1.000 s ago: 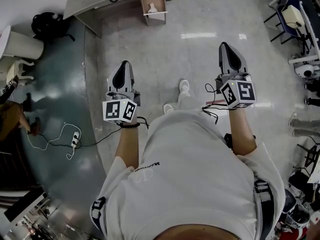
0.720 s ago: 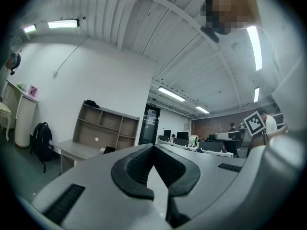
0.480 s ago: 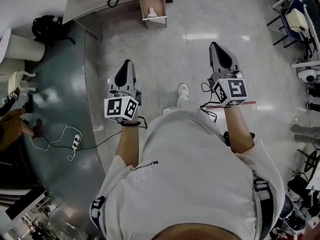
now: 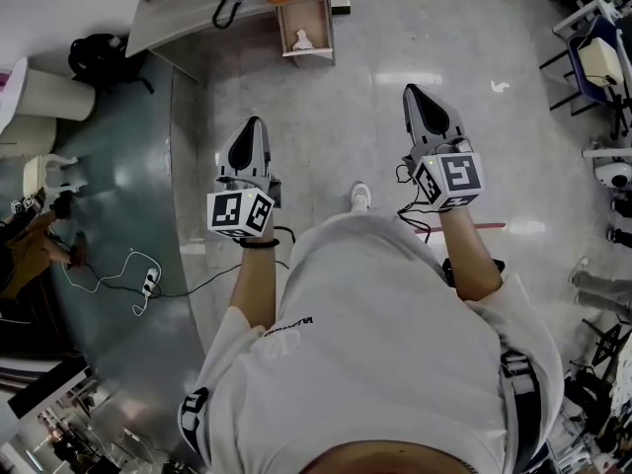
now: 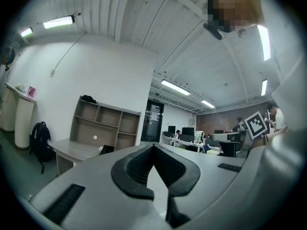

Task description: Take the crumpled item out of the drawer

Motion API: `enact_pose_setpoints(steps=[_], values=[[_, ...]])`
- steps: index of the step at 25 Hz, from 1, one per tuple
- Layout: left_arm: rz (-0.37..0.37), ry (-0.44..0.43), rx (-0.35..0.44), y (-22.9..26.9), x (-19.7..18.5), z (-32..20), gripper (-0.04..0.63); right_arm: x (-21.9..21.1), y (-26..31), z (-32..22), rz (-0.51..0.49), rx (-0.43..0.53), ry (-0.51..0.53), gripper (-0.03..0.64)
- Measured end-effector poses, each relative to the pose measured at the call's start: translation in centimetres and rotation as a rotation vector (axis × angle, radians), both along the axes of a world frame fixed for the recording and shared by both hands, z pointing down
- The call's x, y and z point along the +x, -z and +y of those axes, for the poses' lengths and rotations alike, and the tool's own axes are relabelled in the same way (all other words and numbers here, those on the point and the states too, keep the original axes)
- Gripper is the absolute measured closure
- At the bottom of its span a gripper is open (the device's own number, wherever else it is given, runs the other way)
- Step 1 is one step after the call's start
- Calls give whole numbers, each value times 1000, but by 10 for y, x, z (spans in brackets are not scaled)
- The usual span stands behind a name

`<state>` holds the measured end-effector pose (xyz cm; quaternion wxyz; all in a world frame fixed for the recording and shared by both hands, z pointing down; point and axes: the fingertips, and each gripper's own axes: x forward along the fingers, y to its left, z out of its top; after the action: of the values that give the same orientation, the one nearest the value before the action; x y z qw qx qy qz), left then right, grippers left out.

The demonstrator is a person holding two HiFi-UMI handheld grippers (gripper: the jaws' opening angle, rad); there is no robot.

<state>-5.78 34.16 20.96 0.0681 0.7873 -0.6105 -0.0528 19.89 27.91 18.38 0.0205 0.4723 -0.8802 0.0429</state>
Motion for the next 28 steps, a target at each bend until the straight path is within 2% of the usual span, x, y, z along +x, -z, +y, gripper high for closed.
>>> enact_pose_setpoints(steps=[6, 10, 19, 28], values=[[-14, 28, 3, 4, 14, -39, 595, 5, -11, -40, -4, -21, 57, 615], [6, 36, -34, -8, 18, -55, 595, -1, -28, -56, 8, -51, 91, 615], [33, 21, -100, -45, 21, -100, 595, -32, -59, -99, 53, -101, 152, 615], [46, -17, -136, -72, 5, -187, 597, -71, -75, -171, 112, -109, 212, 615]])
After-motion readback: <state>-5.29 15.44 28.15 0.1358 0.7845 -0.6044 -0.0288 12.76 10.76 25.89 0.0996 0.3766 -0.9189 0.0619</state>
